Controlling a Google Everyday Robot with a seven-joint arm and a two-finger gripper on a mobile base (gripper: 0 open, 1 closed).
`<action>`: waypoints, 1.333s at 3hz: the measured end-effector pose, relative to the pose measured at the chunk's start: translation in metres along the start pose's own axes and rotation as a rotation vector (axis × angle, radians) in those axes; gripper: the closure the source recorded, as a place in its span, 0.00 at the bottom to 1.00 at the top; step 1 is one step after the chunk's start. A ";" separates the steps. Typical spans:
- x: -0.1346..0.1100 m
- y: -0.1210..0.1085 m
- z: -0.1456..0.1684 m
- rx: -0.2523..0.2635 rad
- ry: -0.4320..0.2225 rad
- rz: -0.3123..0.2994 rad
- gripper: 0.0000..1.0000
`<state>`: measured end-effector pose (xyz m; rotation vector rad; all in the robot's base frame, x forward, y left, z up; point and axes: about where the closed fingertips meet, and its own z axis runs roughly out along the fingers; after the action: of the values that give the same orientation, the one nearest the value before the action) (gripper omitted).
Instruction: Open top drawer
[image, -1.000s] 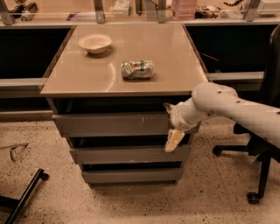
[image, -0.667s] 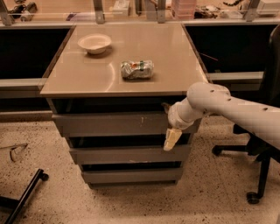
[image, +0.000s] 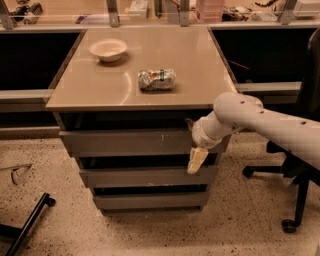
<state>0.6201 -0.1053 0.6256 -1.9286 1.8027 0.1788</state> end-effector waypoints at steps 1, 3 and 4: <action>-0.001 0.000 -0.001 0.000 0.000 0.000 0.00; -0.031 0.078 -0.033 -0.145 0.014 0.082 0.00; -0.039 0.101 -0.052 -0.152 0.032 0.128 0.00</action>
Offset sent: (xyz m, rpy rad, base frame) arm -0.1135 0.0224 0.0289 -0.0434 0.2792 0.0096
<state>0.5062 -0.0933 0.6610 -1.9278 1.9862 0.3384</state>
